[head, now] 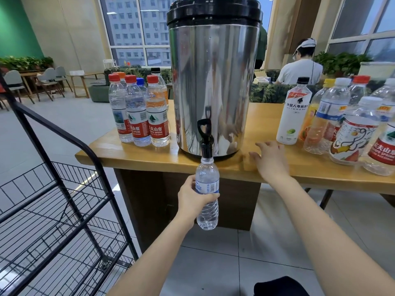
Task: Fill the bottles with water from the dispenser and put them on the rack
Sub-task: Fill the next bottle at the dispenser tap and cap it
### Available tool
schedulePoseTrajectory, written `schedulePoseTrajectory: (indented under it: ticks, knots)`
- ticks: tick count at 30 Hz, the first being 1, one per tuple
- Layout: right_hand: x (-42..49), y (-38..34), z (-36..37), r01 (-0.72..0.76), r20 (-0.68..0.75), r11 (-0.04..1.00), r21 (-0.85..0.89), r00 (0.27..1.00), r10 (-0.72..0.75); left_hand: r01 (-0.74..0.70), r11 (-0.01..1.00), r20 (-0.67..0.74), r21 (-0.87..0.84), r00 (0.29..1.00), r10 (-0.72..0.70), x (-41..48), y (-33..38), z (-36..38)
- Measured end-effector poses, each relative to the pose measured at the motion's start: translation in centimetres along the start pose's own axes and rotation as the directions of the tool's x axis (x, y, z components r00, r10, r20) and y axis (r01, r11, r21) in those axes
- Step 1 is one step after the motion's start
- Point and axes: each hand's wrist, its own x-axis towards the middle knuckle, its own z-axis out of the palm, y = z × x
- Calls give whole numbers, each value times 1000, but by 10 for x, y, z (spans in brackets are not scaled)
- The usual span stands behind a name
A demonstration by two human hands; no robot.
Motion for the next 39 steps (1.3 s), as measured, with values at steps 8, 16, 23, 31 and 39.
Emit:
schedulePoseTrajectory:
  ticks: [8,16,23,31,39]
  knots:
    - [4,16,4,-29,169,996,86,985,14,20,1000,2,-9,1000,-20,-10,-5,7]
    - [-37,7,-21,125,154,849,513,960,-235,21,1000,36,9,999,-22,-30,-10,13]
    - [-70,-11,-56,308,195,769,560,853,-484,-27,999,109,-33,994,31,-63,3,12]
    - [-91,-24,-77,309,-18,529,790,875,-484,-53,997,154,-50,986,60,-92,12,-2]
    - [-99,-30,-73,218,155,566,795,829,-537,-102,995,180,0,979,100,-102,18,-15]
